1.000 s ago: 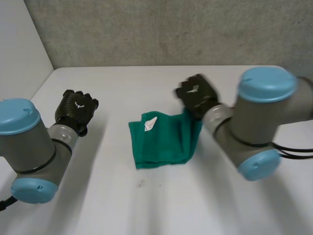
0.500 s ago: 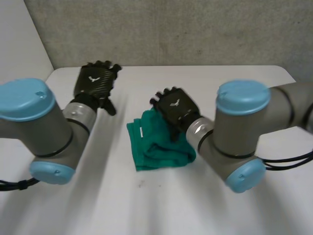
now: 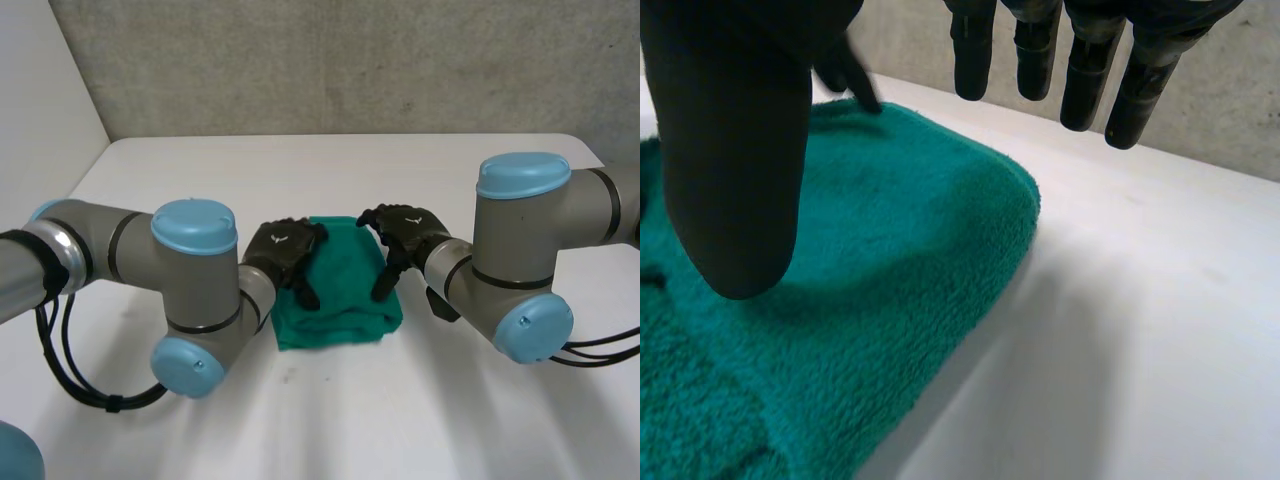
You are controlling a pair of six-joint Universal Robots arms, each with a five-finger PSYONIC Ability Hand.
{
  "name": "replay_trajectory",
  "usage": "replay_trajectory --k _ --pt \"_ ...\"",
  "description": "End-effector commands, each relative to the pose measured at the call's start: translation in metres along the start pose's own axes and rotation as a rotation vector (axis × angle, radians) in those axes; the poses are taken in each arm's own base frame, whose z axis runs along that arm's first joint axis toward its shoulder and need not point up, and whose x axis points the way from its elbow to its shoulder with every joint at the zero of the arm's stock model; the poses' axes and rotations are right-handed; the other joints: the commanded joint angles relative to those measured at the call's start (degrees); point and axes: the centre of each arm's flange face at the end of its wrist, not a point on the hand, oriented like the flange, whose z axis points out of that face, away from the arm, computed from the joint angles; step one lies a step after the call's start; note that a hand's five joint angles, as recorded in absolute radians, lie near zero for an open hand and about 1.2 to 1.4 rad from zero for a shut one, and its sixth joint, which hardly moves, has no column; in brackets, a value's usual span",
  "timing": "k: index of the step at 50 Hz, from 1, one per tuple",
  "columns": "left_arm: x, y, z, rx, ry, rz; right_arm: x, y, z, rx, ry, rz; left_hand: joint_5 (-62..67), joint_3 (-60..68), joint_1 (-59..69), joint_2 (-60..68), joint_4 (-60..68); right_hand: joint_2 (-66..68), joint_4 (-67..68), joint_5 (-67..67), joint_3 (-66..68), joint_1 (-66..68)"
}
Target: Fold the towel.
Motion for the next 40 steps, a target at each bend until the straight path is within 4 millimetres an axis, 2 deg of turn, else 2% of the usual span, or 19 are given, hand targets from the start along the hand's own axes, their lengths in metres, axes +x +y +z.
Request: replay_trajectory --k 1,10,16,19,22,23,25,26,27,28,29,31,32,33,34,35,40 --pt "-0.020 0.018 -0.009 -0.098 -0.107 0.088 -0.008 0.003 0.007 -0.022 -0.066 -0.010 3.9 4.0 3.8 3.8 3.8 -2.3 -2.9 -3.3 -1.8 -1.3" --pt "-0.020 0.029 -0.021 -0.152 -0.107 0.206 -0.016 0.035 0.016 -0.146 -0.096 -0.086 2.9 3.0 2.8 2.8 2.8 -2.3 -2.9 -3.3 -1.8 -1.3" --pt "-0.017 0.017 -0.027 -0.121 -0.103 0.200 -0.011 0.040 0.017 -0.170 -0.067 -0.098 2.9 3.0 2.8 2.8 2.8 -2.3 -2.9 -3.3 -1.8 -1.3" --pt "-0.015 0.001 -0.032 -0.078 -0.102 0.199 -0.009 0.027 0.014 -0.133 -0.050 -0.101 2.6 2.6 2.5 2.5 2.5 -2.3 -2.9 -3.3 -1.8 -1.3" --pt "-0.013 -0.021 -0.040 -0.016 -0.103 0.197 -0.009 -0.005 0.002 -0.046 -0.029 -0.113 2.4 2.5 2.3 2.3 2.3 -2.3 -2.9 -3.3 -1.8 -1.3" --pt "-0.013 -0.036 -0.045 0.025 -0.106 0.195 -0.008 -0.022 -0.006 0.011 -0.011 -0.118 2.3 2.3 2.1 2.1 2.1 -2.3 -2.9 -3.3 -1.8 -1.3" --pt "-0.015 -0.053 -0.050 0.074 -0.116 0.192 -0.008 -0.040 -0.013 0.076 0.012 -0.123 1.9 2.0 1.8 1.8 1.8 -2.3 -2.9 -3.3 -1.8 -1.3" --pt "-0.015 -0.053 -0.050 0.074 -0.116 0.192 -0.007 -0.048 -0.017 0.107 0.027 -0.126 1.9 2.0 1.8 1.8 1.8 -2.3 -2.9 -3.3 -1.8 -1.3" --pt "-0.023 -0.081 -0.059 0.150 -0.143 0.179 -0.006 -0.056 -0.022 0.138 0.045 -0.128 1.9 2.0 1.8 1.8 1.8 -2.3 -2.9 -3.3 -1.8 -1.3" --pt "-0.026 -0.092 -0.063 0.184 -0.153 0.174 -0.005 -0.065 -0.028 0.171 0.065 -0.130 1.9 2.0 1.8 1.8 1.8 -2.3 -2.9 -3.3 -1.8 -1.3" --pt "-0.031 -0.102 -0.066 0.211 -0.170 0.165 -0.003 -0.083 -0.041 0.244 0.110 -0.135 1.9 2.0 1.8 1.8 1.8 -2.3 -2.9 -3.3 -1.8 -1.3" --pt "-0.043 -0.121 -0.072 0.259 -0.204 0.143 0.001 -0.102 -0.055 0.320 0.164 -0.140 1.8 1.8 1.6 1.6 1.6 -2.3 -2.9 -3.3 -1.8 -1.3" --pt "-0.061 -0.137 -0.078 0.297 -0.249 0.114 0.008 -0.118 -0.068 0.390 0.221 -0.138 1.8 1.8 1.6 1.6 1.6 -2.3 -2.9 -3.3 -1.8 -1.3" --pt "-0.070 -0.143 -0.081 0.307 -0.272 0.099 0.008 -0.118 -0.068 0.390 0.222 -0.137 1.8 1.8 1.6 1.6 1.6 -2.3 -2.9 -3.3 -1.8 -1.3" --pt "-0.079 -0.149 -0.086 0.319 -0.292 0.083 0.023 -0.135 -0.086 0.459 0.311 -0.131 1.8 1.8 1.6 1.6 1.6 -2.3 -2.9 -3.3 -1.8 -1.3" --pt "-0.095 -0.162 -0.098 0.337 -0.332 0.052 0.027 -0.140 -0.092 0.474 0.334 -0.132 1.1 1.1 0.9 1.0 1.0 -2.3 -2.9 -3.3 -1.8 -1.3" --pt "-0.118 -0.182 -0.128 0.355 -0.371 -0.024 0.045 -0.146 -0.109 0.481 0.406 -0.155 -2.8 -2.7 -2.9 -2.9 -2.9 -2.3 -2.9 -3.3 -1.8 -1.3"
